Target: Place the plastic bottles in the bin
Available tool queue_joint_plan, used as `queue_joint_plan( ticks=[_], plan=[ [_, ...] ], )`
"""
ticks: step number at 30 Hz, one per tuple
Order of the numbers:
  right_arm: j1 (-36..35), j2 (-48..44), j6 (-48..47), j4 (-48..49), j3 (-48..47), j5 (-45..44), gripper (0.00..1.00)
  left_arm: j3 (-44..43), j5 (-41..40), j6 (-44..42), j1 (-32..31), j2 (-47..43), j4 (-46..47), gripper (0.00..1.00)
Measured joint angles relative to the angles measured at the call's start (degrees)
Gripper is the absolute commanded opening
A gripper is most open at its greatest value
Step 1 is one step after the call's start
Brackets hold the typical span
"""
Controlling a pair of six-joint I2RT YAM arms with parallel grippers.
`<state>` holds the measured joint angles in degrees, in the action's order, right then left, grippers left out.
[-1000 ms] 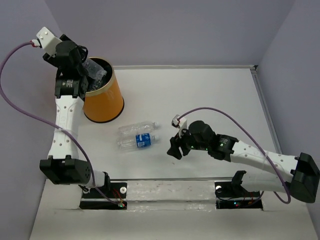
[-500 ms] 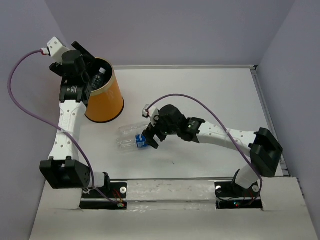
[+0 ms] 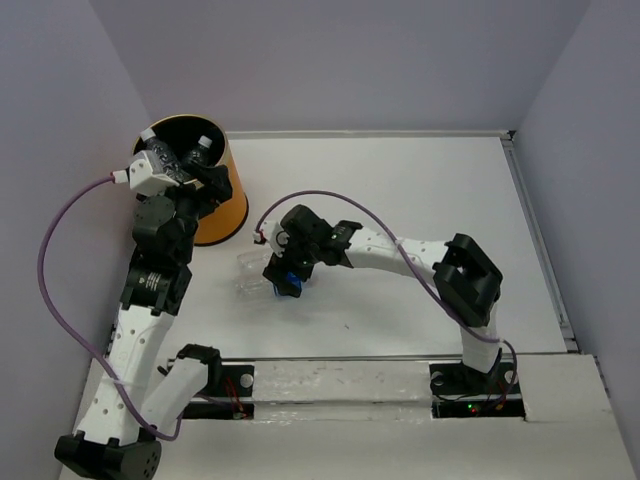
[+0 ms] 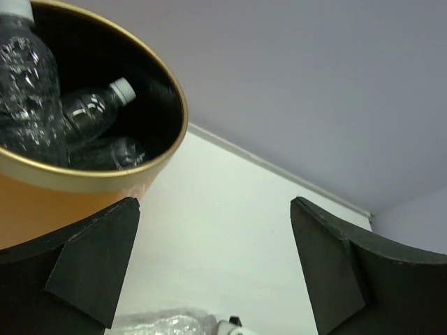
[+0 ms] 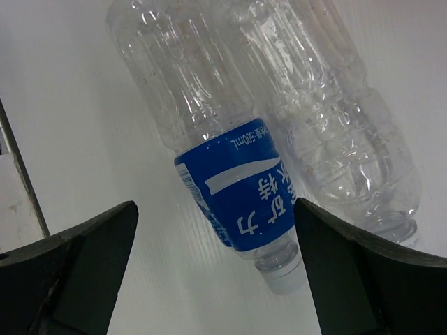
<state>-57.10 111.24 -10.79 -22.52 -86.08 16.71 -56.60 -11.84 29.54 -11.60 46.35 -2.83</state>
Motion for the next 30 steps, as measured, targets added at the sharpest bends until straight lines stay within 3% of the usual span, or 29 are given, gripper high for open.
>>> queue_joint_plan(
  ticks=[5,13,19,23,26,30],
  plan=[
    [-0.1,1.5,0.0,-1.6,-0.1,0.4,0.98,5.3,4.5,0.6,-0.3,-4.3,-3.6,0.99],
    [-2.9,4.2,0.5,-2.4,0.3,-0.2,0.96,5.6,9.2,0.5,-0.3,-8.6,-7.7,0.99],
    [-7.2,3.7,3.3,1.7,5.4,-3.4,0.81,5.6,10.1,0.7,-0.3,-11.4,-9.8,0.99],
    [-8.8,1.3,5.7,6.6,11.2,-5.2,0.63,5.6,11.2,1.2,-0.3,-12.4,-11.2,0.99],
    [-9.4,-2.6,8.5,10.3,15.7,-6.2,0.65,5.6,12.7,1.7,-0.3,-12.4,-12.3,0.99],
    [-9.7,-5.2,12.0,14.5,18.6,-7.4,0.56,5.6,14.1,2.1,-0.3,-12.5,-14.2,0.99]
  ],
)
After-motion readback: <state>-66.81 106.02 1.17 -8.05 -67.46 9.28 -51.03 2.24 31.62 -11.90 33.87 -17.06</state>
